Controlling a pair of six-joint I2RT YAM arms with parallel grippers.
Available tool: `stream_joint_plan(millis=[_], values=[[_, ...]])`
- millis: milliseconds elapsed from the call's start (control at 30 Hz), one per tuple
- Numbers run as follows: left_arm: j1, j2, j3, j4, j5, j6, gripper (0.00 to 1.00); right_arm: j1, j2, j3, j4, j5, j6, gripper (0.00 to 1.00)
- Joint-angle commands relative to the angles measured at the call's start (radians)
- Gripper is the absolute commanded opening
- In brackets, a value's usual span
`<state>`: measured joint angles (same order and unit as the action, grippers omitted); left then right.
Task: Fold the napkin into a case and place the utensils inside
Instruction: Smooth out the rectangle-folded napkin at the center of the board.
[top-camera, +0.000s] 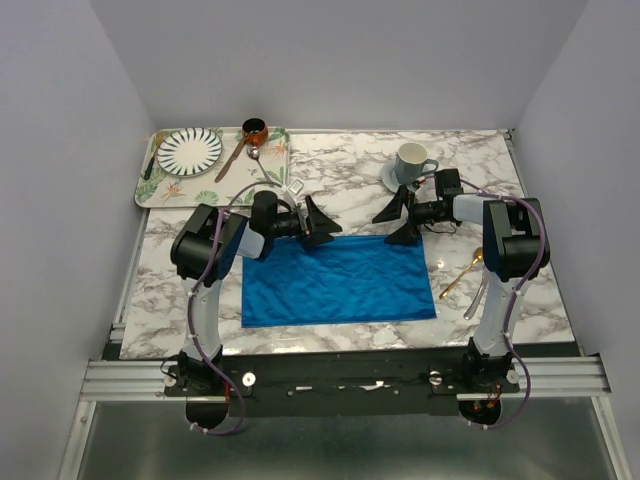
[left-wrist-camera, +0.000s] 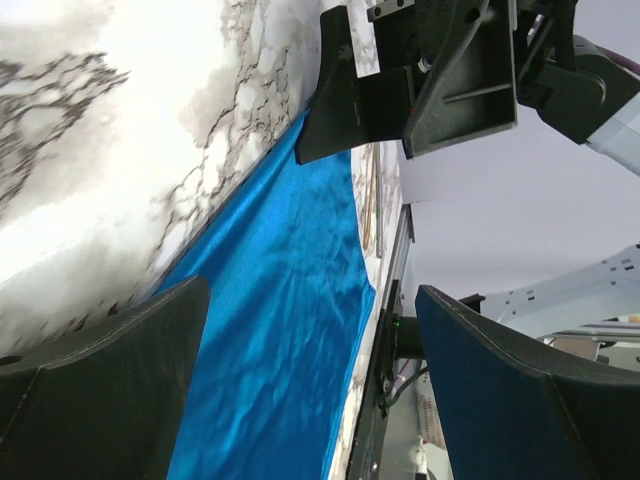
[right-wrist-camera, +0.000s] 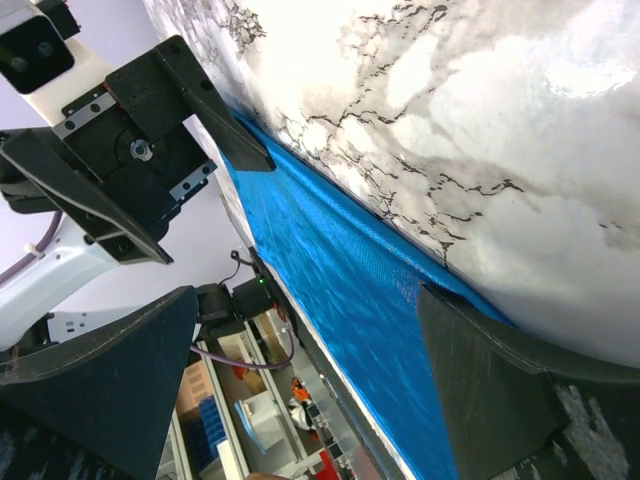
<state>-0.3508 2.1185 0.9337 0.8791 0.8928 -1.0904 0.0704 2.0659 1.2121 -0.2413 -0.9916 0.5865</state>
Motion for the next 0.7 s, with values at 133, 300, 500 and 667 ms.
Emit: stream_joint_plan(millis=[133,300,500,667], values=[[0.170,-0.041,-0.183,-0.047,0.086,0.085,0.99,-0.021,0.039,-0.022,-0.041,0.153,-0.062,1.00],[0.271,-0.091,-0.220,-0.201,0.100,0.256,0.99,-0.021,0.037,-0.019,-0.052,0.159,-0.073,1.00],[0.395,-0.146,-0.199,-0.414,0.098,0.378,0.99,-0.023,0.033,0.003,-0.081,0.176,-0.094,1.00],[0.417,-0.291,-0.096,-0.780,0.052,0.693,0.99,-0.021,-0.003,0.036,-0.107,0.142,-0.131,1.00]])
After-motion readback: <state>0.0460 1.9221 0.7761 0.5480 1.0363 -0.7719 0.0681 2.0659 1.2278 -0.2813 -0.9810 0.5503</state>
